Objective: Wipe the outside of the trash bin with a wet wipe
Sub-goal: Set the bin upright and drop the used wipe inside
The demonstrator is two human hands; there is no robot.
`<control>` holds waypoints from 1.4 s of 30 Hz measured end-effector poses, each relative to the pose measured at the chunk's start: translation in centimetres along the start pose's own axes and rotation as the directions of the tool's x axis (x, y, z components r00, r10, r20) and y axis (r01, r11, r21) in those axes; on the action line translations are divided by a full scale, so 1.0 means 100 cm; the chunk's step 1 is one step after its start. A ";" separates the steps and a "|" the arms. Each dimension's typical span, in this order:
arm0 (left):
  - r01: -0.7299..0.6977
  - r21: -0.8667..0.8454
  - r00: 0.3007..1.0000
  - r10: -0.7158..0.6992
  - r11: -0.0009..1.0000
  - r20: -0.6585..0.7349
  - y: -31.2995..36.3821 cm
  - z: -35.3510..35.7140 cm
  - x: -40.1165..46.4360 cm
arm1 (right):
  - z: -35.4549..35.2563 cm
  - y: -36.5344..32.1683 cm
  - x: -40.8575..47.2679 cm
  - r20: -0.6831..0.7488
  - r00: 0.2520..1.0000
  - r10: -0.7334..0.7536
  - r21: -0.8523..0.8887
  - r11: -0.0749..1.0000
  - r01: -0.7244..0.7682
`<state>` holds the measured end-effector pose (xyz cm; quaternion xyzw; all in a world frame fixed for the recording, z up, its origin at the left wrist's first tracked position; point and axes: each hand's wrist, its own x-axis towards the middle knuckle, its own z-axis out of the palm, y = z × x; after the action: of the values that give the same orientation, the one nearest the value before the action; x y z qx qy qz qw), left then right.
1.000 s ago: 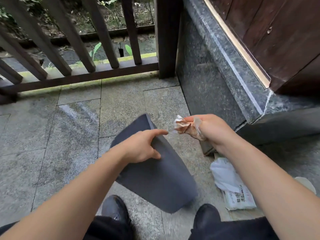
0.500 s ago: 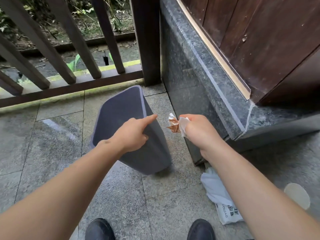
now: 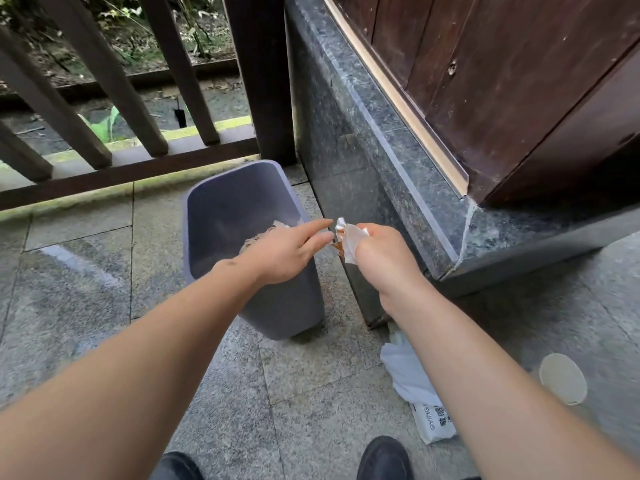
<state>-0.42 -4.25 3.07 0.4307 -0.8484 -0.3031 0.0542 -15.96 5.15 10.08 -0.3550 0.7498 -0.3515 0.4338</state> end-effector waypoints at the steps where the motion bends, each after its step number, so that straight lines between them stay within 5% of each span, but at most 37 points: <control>1: -0.012 -0.021 1.000 0.012 1.000 0.010 -0.001 0.006 -0.003 | -0.001 0.000 0.001 -0.002 1.000 0.003 0.003 1.000 -0.003; 7: -0.205 0.209 0.978 0.191 0.956 0.084 -0.007 0.056 -0.030 | -0.005 0.003 0.003 -0.045 0.999 0.025 -0.013 1.000 -0.025; 13: -0.184 0.285 0.983 0.169 0.941 0.076 -0.028 0.060 -0.021 | -0.004 0.008 0.008 -0.071 0.997 0.013 -0.012 1.000 -0.014; 27: -0.053 0.271 0.998 0.040 0.961 0.056 -0.016 0.040 0.051 | -0.009 0.019 0.026 -0.003 0.999 0.043 0.017 0.999 -0.043; 33: 0.067 0.095 0.998 -0.068 0.993 0.007 -0.015 -0.004 -0.029 | -0.004 0.019 0.032 -0.063 0.992 0.105 0.039 0.994 -0.103; 42: 0.217 0.284 0.930 -0.286 0.934 0.230 0.007 -0.075 -0.143 | 0.023 -0.010 0.024 0.102 0.985 0.138 0.262 0.952 -0.160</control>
<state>10.65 3.49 11.94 0.4950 -0.8168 -0.2519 -0.1562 -14.52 2.07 9.07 -0.2494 0.7010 -0.4015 0.5341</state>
